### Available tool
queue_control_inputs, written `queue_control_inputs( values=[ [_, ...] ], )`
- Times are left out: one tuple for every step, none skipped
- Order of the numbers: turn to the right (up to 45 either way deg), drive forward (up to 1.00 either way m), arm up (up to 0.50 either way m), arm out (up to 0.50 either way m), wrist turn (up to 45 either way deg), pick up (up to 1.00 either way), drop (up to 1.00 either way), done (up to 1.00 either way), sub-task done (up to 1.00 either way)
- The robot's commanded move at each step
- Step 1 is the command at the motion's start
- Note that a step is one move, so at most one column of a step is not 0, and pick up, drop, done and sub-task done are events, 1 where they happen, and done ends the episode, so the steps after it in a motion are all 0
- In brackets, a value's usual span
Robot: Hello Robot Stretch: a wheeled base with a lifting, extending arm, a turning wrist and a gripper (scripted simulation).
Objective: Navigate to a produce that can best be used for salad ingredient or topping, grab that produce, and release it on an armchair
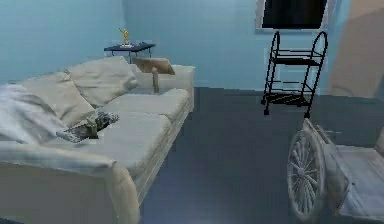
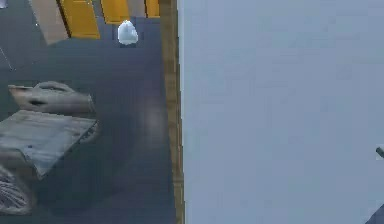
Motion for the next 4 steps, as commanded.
queue_control_inputs(
  values=[
    [0.0, 0.85, 0.0, 0.0, 0.0, 0.0, 0.0, 0.0, 0.0],
    [12.0, 0.0, 0.0, 0.0, 0.0, 0.0, 0.0, 0.0, 0.0],
    [0.0, 1.0, 0.0, 0.0, 0.0, 0.0, 0.0, 0.0, 0.0],
    [6.0, 0.0, 0.0, 0.0, 0.0, 0.0, 0.0, 0.0, 0.0]
  ],
)
